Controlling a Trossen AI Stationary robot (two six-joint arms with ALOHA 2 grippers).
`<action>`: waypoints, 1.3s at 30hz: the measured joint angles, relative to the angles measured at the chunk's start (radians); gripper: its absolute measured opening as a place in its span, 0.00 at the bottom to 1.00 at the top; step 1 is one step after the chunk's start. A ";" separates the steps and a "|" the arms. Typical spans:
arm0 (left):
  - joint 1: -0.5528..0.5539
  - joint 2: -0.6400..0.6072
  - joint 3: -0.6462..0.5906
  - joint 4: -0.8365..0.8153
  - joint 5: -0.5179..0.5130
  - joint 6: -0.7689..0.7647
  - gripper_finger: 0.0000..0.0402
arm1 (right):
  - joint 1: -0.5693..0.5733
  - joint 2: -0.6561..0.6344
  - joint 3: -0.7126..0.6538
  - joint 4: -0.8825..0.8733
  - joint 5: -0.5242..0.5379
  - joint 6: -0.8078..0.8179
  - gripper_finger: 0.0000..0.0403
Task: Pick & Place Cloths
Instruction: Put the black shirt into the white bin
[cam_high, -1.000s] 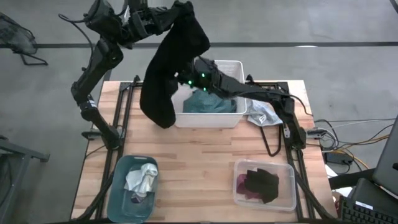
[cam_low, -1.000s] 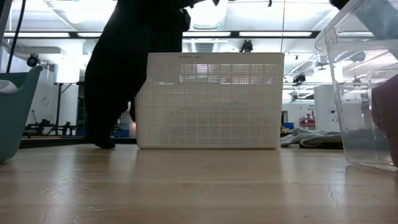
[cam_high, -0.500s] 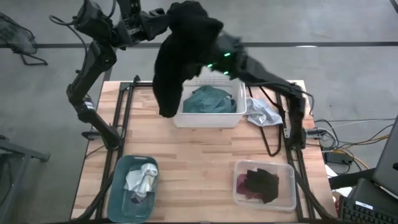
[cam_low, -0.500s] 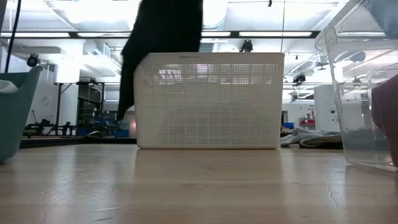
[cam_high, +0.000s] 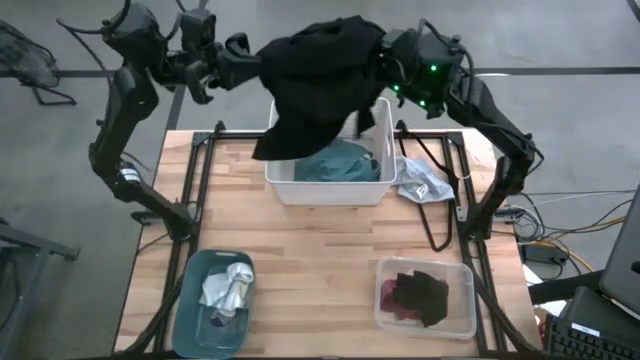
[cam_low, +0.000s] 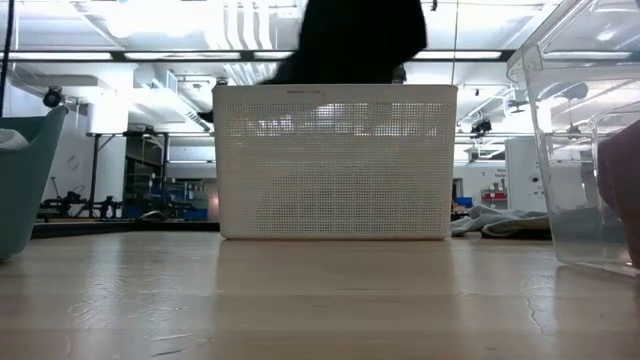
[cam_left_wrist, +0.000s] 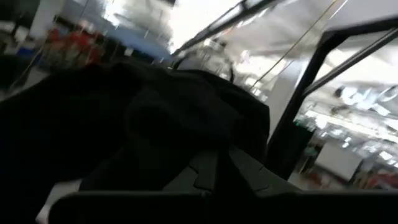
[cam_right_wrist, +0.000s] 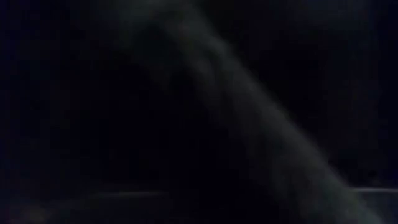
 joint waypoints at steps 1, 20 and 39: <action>0.000 -0.007 0.000 -0.047 -0.002 0.022 0.05 | 0.000 -0.003 0.000 -0.027 0.010 0.008 0.03; 0.000 -0.083 0.000 -0.713 -0.405 0.135 0.05 | -0.034 0.122 -0.245 -0.324 -0.181 0.338 0.03; 0.000 -0.081 -0.001 -0.827 -0.400 0.109 0.05 | -0.165 0.218 -0.504 -0.369 -0.658 0.540 0.19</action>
